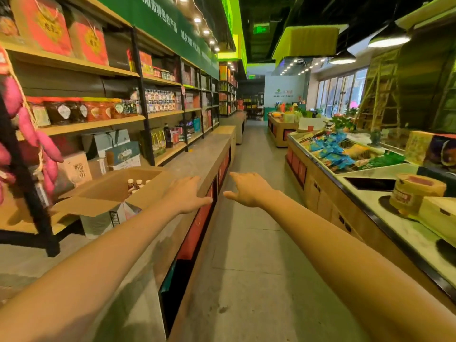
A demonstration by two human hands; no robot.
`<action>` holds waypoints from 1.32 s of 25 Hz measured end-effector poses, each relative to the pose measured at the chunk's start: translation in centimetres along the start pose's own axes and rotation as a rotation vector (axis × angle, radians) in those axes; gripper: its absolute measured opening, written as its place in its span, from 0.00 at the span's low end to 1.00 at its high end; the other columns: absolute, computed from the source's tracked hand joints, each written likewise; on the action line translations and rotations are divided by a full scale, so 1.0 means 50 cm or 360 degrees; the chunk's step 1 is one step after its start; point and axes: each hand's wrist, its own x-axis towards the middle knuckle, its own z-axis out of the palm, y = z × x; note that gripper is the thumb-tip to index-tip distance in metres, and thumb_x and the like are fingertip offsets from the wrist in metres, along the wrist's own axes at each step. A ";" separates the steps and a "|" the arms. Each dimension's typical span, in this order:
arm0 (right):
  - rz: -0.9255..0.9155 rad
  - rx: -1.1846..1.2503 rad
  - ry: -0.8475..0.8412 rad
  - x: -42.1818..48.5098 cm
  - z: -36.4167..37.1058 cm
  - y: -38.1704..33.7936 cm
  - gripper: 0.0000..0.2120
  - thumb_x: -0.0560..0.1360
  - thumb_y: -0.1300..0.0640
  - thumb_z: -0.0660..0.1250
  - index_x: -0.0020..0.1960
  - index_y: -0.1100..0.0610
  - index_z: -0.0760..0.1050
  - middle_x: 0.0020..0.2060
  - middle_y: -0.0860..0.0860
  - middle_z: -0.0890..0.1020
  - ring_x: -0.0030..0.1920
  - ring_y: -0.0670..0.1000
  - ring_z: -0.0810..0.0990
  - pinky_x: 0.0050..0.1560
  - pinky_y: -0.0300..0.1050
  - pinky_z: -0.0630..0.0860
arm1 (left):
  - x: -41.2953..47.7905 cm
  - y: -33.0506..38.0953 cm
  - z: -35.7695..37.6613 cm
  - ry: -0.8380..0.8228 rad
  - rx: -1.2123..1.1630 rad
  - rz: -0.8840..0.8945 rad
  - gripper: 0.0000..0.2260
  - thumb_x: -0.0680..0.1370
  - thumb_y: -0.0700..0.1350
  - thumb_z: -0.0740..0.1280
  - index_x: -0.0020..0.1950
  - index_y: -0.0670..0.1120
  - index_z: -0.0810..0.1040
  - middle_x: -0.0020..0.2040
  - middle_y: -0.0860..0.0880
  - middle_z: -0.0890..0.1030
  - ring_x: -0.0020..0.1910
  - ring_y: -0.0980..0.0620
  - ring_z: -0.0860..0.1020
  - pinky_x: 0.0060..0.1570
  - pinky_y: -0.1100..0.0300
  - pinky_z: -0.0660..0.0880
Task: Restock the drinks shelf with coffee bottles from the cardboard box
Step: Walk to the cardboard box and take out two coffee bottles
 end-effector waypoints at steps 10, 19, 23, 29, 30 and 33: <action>-0.0452 0.0150 -0.0071 0.609 0.122 0.046 0.31 0.78 0.42 0.58 0.73 0.61 0.60 0.67 0.60 0.72 0.66 0.60 0.71 0.64 0.54 0.67 | 0.426 -0.237 0.072 0.0058 0.0108 -0.0402 0.35 0.73 0.61 0.65 0.74 0.45 0.62 0.72 0.45 0.68 0.70 0.44 0.66 0.69 0.48 0.62; -0.0738 0.0262 -0.0140 1.069 0.273 -0.179 0.30 0.77 0.42 0.60 0.71 0.59 0.64 0.67 0.59 0.73 0.65 0.59 0.72 0.65 0.54 0.70 | 0.663 -0.616 0.138 0.0187 -0.0048 -0.0760 0.31 0.73 0.58 0.68 0.71 0.45 0.66 0.69 0.44 0.71 0.67 0.43 0.70 0.65 0.47 0.67; -0.0855 0.0434 -0.0321 1.220 0.311 -0.261 0.24 0.77 0.46 0.62 0.71 0.53 0.64 0.65 0.55 0.74 0.63 0.56 0.73 0.61 0.49 0.71 | 0.727 -0.746 0.154 0.0206 -0.0109 -0.0917 0.30 0.74 0.55 0.68 0.73 0.48 0.64 0.69 0.45 0.71 0.67 0.44 0.70 0.66 0.49 0.67; -0.1272 0.0203 -0.0472 1.439 0.471 -0.348 0.22 0.75 0.40 0.62 0.66 0.46 0.69 0.61 0.47 0.76 0.56 0.47 0.73 0.62 0.45 0.71 | 0.781 -0.896 0.257 0.0188 -0.0151 -0.1195 0.29 0.76 0.53 0.66 0.74 0.48 0.61 0.73 0.47 0.66 0.70 0.47 0.67 0.67 0.54 0.65; -0.1318 0.0240 -0.0534 1.467 0.494 -0.357 0.22 0.75 0.41 0.62 0.66 0.47 0.69 0.59 0.46 0.76 0.54 0.46 0.72 0.59 0.41 0.70 | 0.787 -0.914 0.282 0.0138 -0.0181 -0.1205 0.29 0.77 0.53 0.65 0.74 0.48 0.60 0.73 0.48 0.66 0.71 0.48 0.65 0.68 0.55 0.64; -0.1415 0.0469 -0.1076 1.544 0.575 -0.374 0.23 0.78 0.53 0.64 0.71 0.54 0.63 0.62 0.47 0.70 0.64 0.46 0.68 0.62 0.36 0.65 | 0.810 -0.964 0.361 0.0027 -0.0366 -0.1264 0.30 0.77 0.53 0.65 0.75 0.49 0.58 0.74 0.50 0.64 0.72 0.51 0.64 0.70 0.60 0.60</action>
